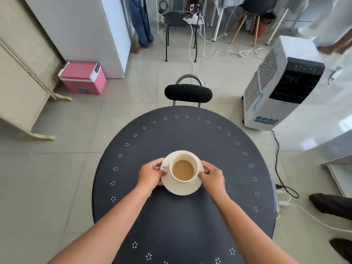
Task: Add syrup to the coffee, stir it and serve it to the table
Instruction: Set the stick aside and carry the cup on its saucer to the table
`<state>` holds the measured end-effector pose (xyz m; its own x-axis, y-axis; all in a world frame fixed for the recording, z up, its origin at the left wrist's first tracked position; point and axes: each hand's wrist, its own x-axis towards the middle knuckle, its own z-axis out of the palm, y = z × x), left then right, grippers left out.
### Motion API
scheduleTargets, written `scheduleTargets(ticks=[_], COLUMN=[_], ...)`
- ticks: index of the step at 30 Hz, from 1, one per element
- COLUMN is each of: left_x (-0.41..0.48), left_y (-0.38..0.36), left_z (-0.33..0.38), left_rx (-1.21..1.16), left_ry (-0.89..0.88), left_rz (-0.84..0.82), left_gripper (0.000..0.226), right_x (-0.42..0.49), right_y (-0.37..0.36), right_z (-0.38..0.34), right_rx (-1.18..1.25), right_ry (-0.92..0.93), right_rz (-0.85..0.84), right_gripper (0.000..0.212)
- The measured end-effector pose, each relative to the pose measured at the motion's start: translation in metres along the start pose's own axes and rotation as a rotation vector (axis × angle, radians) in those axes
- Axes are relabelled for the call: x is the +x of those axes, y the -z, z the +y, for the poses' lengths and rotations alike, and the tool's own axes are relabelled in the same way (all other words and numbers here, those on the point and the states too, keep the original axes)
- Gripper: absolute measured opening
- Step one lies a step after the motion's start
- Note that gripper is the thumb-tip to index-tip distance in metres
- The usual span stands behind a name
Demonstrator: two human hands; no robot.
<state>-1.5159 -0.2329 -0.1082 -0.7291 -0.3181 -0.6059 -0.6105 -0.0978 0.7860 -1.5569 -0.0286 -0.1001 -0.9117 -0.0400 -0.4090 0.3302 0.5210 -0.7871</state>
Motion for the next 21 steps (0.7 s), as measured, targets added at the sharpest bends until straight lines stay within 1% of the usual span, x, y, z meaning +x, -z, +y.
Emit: scheduleTargets(ticks=[7,11,16,21], left_x=[0.03,0.04,0.048,0.054], left_y=[-0.013,-0.018,-0.023,-0.025], left_z=[-0.008,-0.01,-0.012,-0.012], left_rx=[0.0,0.002,0.053,0.122], left_ry=[0.057,0.067,0.037,0.032], left_rz=[0.066,0.104,0.139,0.151], left_gripper=[0.045,0.053,0.064,0.052], right_x=[0.04,0.055,0.067,0.075], right_y=[-0.007,-0.01,-0.014,-0.016], right_z=[0.013,0.018,0.023,0.026], right_rx=[0.013,0.023,0.005,-0.045], right_ry=[-0.046,-0.089,-0.093,-0.075], right_rz=[-0.042,-0.035,-0.036,-0.019], right_gripper=[0.035,0.03,0.029,0.029])
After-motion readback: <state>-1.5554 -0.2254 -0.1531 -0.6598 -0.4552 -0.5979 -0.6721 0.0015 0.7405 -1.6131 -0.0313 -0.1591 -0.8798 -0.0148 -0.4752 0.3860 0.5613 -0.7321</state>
